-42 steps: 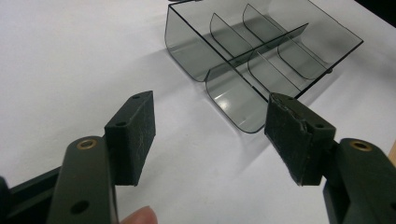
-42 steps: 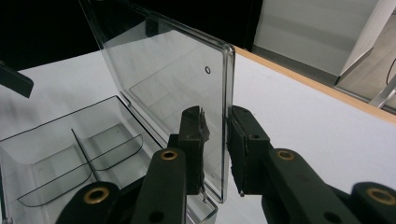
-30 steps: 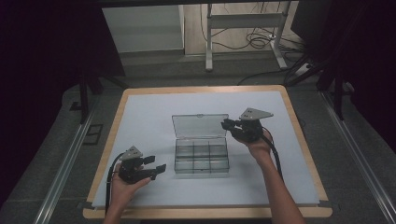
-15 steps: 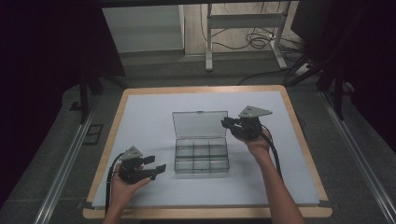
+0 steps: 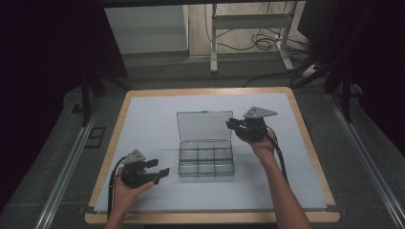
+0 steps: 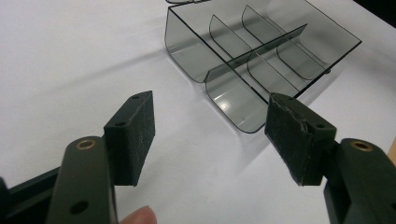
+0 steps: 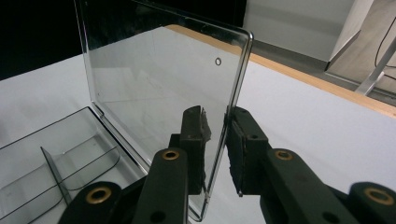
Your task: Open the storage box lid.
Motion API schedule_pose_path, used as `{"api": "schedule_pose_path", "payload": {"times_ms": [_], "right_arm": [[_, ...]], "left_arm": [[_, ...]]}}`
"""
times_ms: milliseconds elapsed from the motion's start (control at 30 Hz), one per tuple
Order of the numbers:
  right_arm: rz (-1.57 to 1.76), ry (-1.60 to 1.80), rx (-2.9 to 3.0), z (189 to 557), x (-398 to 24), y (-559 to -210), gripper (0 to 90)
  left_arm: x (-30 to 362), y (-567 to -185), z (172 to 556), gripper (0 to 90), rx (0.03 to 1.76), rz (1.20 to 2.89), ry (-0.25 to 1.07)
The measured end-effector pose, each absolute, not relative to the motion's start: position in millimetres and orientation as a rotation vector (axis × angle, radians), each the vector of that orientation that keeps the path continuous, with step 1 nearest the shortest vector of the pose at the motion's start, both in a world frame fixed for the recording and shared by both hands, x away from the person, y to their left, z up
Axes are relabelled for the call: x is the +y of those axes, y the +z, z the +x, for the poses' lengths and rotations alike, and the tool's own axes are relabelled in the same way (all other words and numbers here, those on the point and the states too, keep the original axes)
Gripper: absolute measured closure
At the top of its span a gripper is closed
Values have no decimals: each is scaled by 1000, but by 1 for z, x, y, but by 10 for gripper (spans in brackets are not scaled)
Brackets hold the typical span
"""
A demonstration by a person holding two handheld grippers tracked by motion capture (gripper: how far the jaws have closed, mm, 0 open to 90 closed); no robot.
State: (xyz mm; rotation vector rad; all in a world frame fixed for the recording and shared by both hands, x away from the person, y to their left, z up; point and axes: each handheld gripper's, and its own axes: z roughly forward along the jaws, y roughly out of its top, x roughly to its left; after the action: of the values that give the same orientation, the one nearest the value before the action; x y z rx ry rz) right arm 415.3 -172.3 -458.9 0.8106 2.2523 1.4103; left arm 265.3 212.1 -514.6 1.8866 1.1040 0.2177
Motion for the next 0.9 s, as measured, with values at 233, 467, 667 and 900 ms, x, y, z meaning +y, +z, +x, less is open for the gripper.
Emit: {"api": "schedule_pose_path", "payload": {"times_ms": [233, 467, 667, 900], "right_arm": [[821, 1402, 2251, 418, -172, -460, 756], [838, 1396, 2254, 423, -171, -460, 755], [851, 1396, 2265, 427, -171, -461, 752], [865, 1391, 2270, 430, -170, -462, 746]], "left_arm": [[213, -514, 265, 334, 1105, 1883, 218], [213, -514, 264, 334, 1105, 1883, 222], [214, -514, 264, 334, 1105, 1882, 225], [214, -514, 264, 333, 1107, 1882, 224]]}}
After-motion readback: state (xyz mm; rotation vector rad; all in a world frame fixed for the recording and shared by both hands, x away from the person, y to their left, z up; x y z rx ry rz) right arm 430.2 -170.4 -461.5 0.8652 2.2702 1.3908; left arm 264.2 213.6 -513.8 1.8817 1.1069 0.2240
